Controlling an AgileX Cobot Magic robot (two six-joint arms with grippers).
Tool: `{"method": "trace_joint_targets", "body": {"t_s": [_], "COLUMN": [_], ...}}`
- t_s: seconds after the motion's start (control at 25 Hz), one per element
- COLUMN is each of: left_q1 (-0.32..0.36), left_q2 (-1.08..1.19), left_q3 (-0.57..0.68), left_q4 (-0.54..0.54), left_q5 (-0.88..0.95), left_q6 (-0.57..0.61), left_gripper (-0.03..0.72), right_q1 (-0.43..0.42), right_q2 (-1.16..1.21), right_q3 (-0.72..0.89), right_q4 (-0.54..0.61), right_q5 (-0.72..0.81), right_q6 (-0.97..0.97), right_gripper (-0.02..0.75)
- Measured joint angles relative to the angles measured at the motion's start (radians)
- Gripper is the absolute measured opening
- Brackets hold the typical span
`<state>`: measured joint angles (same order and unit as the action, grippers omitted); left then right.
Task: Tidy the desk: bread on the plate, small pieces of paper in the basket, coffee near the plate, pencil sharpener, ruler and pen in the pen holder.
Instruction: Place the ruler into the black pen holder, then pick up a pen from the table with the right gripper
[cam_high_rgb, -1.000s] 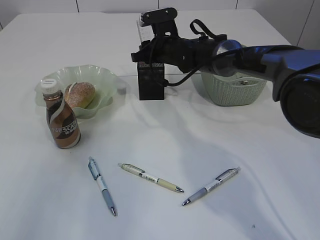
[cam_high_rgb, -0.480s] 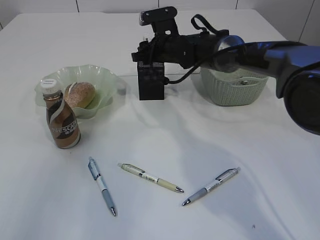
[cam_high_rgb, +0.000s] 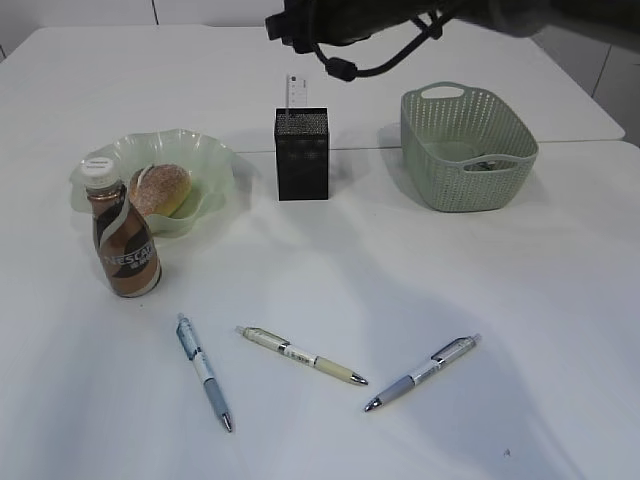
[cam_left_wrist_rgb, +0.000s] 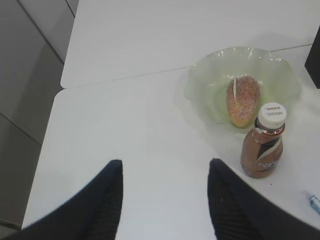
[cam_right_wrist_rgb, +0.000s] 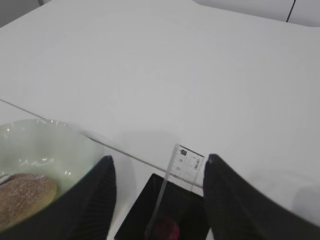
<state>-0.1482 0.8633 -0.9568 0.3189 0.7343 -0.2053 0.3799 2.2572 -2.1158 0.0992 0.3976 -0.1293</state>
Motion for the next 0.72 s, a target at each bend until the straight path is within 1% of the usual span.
{"method": "trace_joint_targets", "body": {"t_s": [0.04, 0.08, 0.12, 0.28, 0.32, 0.36, 0.4, 0.44, 0.48, 0.52, 0.6, 0.64, 0.68, 0.72], "left_q1": [0.0, 0.0, 0.0, 0.0, 0.0, 0.0, 0.0, 0.0, 0.0, 0.0, 0.0, 0.0, 0.0, 0.0], "left_q2": [0.0, 0.0, 0.0, 0.0, 0.0, 0.0, 0.0, 0.0, 0.0, 0.0, 0.0, 0.0, 0.0, 0.0], "left_q3": [0.0, 0.0, 0.0, 0.0, 0.0, 0.0, 0.0, 0.0, 0.0, 0.0, 0.0, 0.0, 0.0, 0.0], "left_q4": [0.0, -0.002, -0.009, -0.039, -0.044, -0.046, -0.051, -0.058, -0.066, -0.072, -0.086, -0.095, -0.109, -0.117], "left_q5": [0.0, 0.0, 0.0, 0.0, 0.002, 0.008, 0.018, 0.03, 0.041, 0.054, 0.072, 0.081, 0.088, 0.091], "left_q6": [0.0, 0.0, 0.0, 0.0, 0.0, 0.0, 0.0, 0.0, 0.0, 0.0, 0.0, 0.0, 0.0, 0.0], "left_gripper": [0.384, 0.384, 0.384, 0.384, 0.384, 0.384, 0.384, 0.384, 0.384, 0.384, 0.384, 0.384, 0.384, 0.384], "right_q1": [0.0, 0.0, 0.0, 0.0, 0.0, 0.0, 0.0, 0.0, 0.0, 0.0, 0.002, 0.012, 0.012, 0.032], "right_q2": [-0.023, -0.027, -0.058, -0.058, -0.154, -0.167, -0.174, -0.181, -0.183, -0.183, -0.183, -0.183, -0.183, -0.183], "right_q3": [0.0, 0.0, 0.0, 0.0, 0.0, 0.0, 0.0, 0.0, 0.0, -0.001, -0.001, -0.001, -0.001, -0.001], "right_q4": [0.002, 0.004, 0.007, 0.007, 0.054, 0.072, 0.079, 0.099, 0.102, 0.122, 0.127, 0.135, 0.135, 0.147], "right_q5": [0.053, 0.061, 0.119, 0.119, 0.39, 0.459, 0.488, 0.575, 0.585, 0.664, 0.689, 0.777, 0.81, 0.825], "right_q6": [0.0, 0.0, 0.0, 0.0, 0.0, 0.0, 0.0, -0.009, -0.011, -0.035, -0.047, -0.108, -0.15, -0.184], "right_gripper": [0.447, 0.447, 0.447, 0.447, 0.447, 0.447, 0.447, 0.447, 0.447, 0.447, 0.447, 0.446, 0.447, 0.447]}}
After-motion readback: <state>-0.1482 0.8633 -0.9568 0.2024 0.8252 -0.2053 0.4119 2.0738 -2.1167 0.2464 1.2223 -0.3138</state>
